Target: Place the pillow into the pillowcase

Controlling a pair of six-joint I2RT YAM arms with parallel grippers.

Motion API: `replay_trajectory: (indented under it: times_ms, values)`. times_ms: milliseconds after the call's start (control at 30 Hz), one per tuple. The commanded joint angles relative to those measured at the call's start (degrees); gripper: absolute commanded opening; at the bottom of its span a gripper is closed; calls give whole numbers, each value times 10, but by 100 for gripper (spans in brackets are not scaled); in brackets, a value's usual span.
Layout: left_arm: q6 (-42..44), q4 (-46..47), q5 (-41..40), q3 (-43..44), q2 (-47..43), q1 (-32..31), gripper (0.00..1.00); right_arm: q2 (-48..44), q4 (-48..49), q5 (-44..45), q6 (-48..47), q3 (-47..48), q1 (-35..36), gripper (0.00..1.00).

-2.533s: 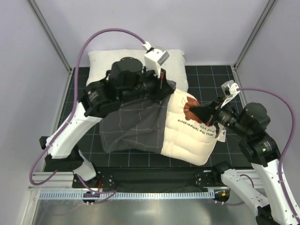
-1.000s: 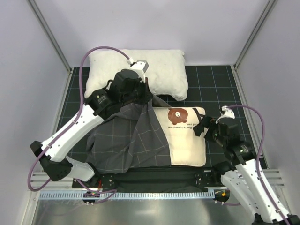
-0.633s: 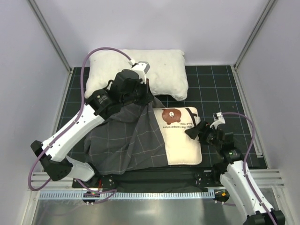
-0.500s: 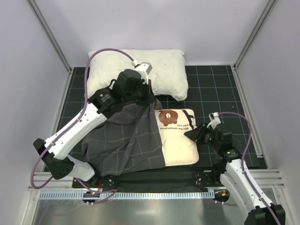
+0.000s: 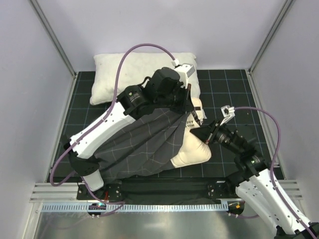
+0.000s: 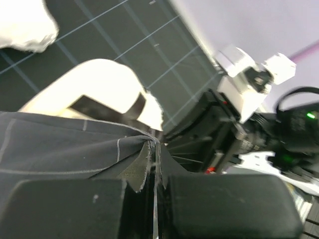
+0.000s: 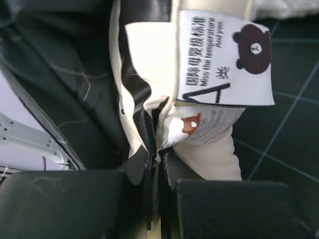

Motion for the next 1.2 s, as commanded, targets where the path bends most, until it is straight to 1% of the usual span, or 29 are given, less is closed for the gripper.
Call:
replay_trajectory:
  times_ms: [0,67,167,200,300,333,367,433,500,567,600,667,700,733,800,833,867,900,967,1000,1067,1100,1167]
  values:
    - [-19,49,37,94,-18,-48,0,7,64,-29,8,59,20,4]
    - [-22,49,49,131,-16,-75,0,20,79,-35,20,70,29,4]
    - [-29,51,60,179,-4,-95,0,46,123,-10,31,70,74,4]
    - [-33,52,65,191,0,-96,0,54,130,22,31,67,121,4]
    - [-30,44,57,232,18,-95,0,98,152,93,15,58,207,4]
    - [-28,39,51,239,21,-95,0,110,160,142,10,53,266,4]
    - [-25,30,46,247,22,-94,0,138,181,160,7,50,292,4]
    - [-24,30,38,240,19,-91,0,165,202,200,5,43,346,4]
    - [-28,31,42,226,15,-81,0,190,227,210,4,37,362,4]
    - [-30,26,44,218,8,-69,0,188,240,218,3,34,365,4]
    - [-30,26,44,205,5,-64,0,172,237,225,1,34,365,4]
    - [-27,22,35,190,-9,-49,0,146,203,261,-6,38,365,4]
    - [-26,23,29,181,-16,-44,0,118,184,276,-15,48,365,4]
    - [-26,25,24,157,-22,-36,0,101,166,286,-19,52,365,4]
    - [-26,35,21,136,-41,-12,0,74,110,321,-35,75,365,4]
    - [-29,37,23,125,-43,6,0,45,87,335,-43,87,365,4]
    - [-33,39,34,126,-44,13,0,34,28,356,-50,102,365,4]
    - [-35,40,43,129,-43,20,0,22,1,394,-57,121,364,4]
    - [-39,55,69,140,-43,33,0,2,-60,424,-94,185,365,4]
    - [-46,62,79,145,-43,36,0,-2,-78,449,-106,234,365,4]
    - [-53,89,96,170,-47,43,0,-9,-110,457,-142,280,365,4]
    - [-58,98,108,180,-51,44,0,-10,-120,463,-151,322,365,4]
    - [-65,122,110,203,-59,49,0,-3,-145,467,-177,360,365,4]
